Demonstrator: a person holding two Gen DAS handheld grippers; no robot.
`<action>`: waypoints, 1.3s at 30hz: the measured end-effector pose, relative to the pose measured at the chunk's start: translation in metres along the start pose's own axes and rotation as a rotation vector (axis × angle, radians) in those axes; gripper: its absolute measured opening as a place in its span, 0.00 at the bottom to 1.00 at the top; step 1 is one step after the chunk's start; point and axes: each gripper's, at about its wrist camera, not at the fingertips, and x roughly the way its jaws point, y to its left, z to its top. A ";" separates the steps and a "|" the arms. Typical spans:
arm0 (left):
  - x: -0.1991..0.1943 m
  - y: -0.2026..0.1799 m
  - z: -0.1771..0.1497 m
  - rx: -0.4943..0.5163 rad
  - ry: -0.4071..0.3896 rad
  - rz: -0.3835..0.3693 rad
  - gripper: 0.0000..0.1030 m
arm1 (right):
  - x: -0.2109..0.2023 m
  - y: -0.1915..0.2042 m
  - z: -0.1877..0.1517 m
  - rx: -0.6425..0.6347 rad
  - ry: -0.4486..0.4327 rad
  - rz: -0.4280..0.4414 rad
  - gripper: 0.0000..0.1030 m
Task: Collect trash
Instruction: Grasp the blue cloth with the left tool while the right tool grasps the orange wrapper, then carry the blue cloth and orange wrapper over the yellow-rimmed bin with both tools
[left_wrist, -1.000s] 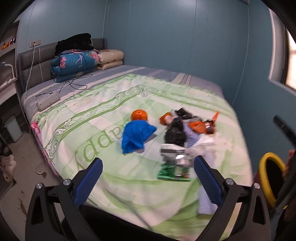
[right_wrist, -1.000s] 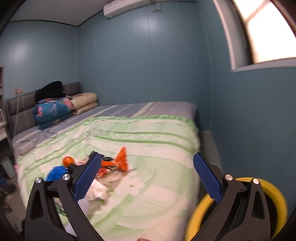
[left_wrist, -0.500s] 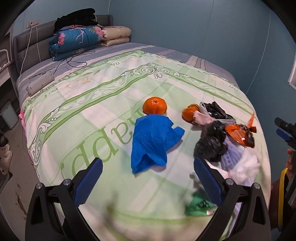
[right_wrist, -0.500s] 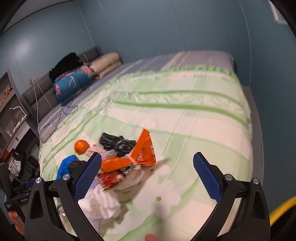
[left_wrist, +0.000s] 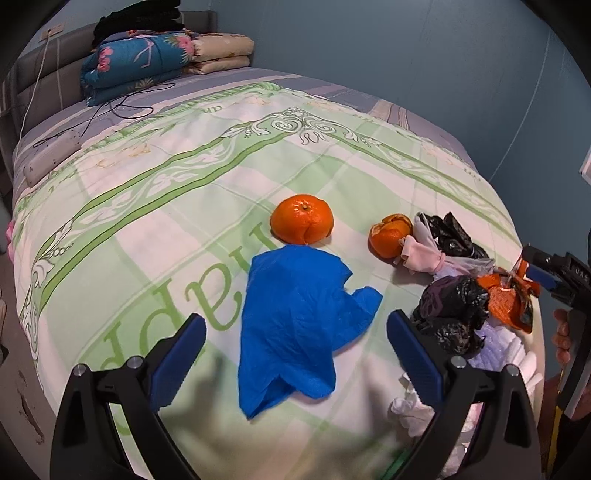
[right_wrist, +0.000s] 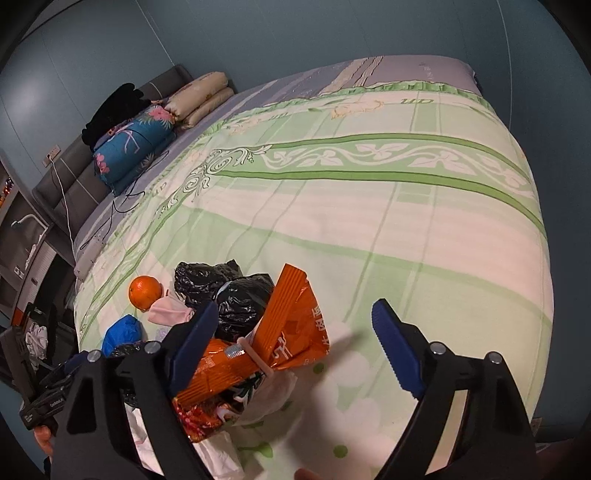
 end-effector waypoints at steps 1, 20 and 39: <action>0.004 -0.002 0.000 0.006 0.010 -0.004 0.87 | 0.003 0.000 -0.001 0.002 0.010 0.003 0.79; 0.011 -0.004 -0.003 -0.024 0.019 -0.078 0.04 | -0.011 0.021 -0.003 -0.088 0.029 0.032 0.17; -0.112 -0.066 -0.038 0.034 -0.106 -0.246 0.04 | -0.183 0.017 -0.044 -0.127 -0.150 -0.012 0.17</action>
